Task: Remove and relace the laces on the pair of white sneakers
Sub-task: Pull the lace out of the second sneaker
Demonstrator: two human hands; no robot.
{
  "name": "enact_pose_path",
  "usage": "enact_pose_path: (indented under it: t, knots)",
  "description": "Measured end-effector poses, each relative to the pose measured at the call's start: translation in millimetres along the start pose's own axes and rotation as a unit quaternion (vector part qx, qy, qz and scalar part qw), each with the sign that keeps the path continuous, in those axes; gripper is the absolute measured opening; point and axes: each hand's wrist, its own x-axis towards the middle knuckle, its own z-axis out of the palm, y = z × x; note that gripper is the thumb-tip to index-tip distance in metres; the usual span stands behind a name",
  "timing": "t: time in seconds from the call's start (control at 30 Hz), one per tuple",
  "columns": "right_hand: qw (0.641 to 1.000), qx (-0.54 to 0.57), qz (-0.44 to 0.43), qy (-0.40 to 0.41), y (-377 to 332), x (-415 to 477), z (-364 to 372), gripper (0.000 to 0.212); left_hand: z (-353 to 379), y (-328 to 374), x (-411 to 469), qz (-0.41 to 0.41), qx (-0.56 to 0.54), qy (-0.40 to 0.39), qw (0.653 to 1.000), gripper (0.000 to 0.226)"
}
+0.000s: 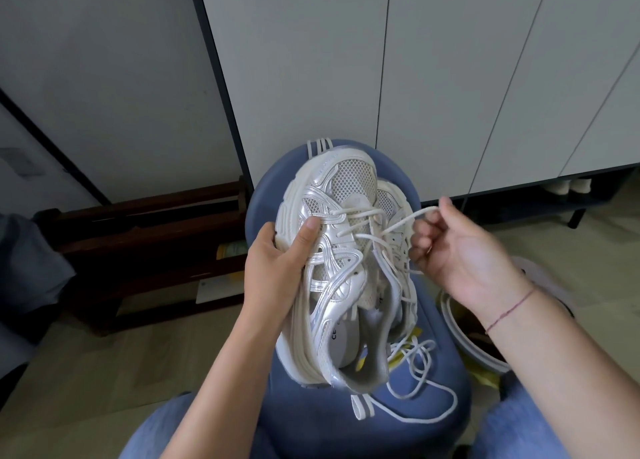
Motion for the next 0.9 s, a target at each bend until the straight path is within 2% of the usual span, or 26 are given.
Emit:
enact_pose_path:
  t: [0.07,0.17,0.27,0.33,0.47,0.53,0.6,0.63,0.7,0.8,0.9]
  knots:
    - [0.989,-0.147,0.000,-0.031,10.1,-3.2,1.8,0.041,1.3,-1.1,0.3,-0.004,-0.003,-0.004,1.000,0.067]
    - [0.932,-0.353,-0.078,-0.037,22.6,-10.9,8.3,0.054,2.5,-1.5,-0.3,0.000,0.003,-0.008,1.000,0.061]
    - [0.902,-0.393,-0.172,-0.049,24.7,-12.0,9.2,0.026,3.2,-1.2,-1.3,0.006,0.020,-0.006,1.000,0.059]
    - [0.909,-0.369,-0.187,-0.048,22.3,-10.3,9.2,0.021,2.8,-0.4,-1.9,0.006,0.025,-0.002,1.000,0.059]
    - [0.987,-0.125,-0.096,0.025,9.8,-3.1,8.2,0.023,0.9,1.8,-1.5,0.004,0.018,0.006,1.000,0.076]
    - [0.995,-0.029,-0.057,0.075,0.9,2.0,2.9,0.028,-0.9,2.4,-1.0,0.004,0.017,0.011,1.000,0.076]
    - [0.992,0.005,-0.048,0.120,-5.3,7.0,-5.3,0.032,-2.3,2.8,-0.5,0.001,0.016,0.017,1.000,0.079]
    - [0.990,-0.031,-0.046,0.132,-6.3,7.8,-8.8,0.033,-2.8,2.9,-0.1,0.001,0.017,0.020,1.000,0.081]
    - [0.975,-0.181,-0.040,0.122,-4.7,6.7,-12.3,0.037,-3.0,4.0,-0.1,0.002,0.022,0.027,0.999,0.083]
    - [0.930,-0.366,-0.010,0.030,4.5,-4.3,-4.8,0.046,-3.0,5.6,-1.2,0.014,0.040,0.034,0.998,0.081]
    - [0.904,-0.422,-0.037,-0.058,8.2,-16.7,3.8,0.048,-3.1,4.6,-2.4,0.039,0.072,0.033,0.996,0.081]
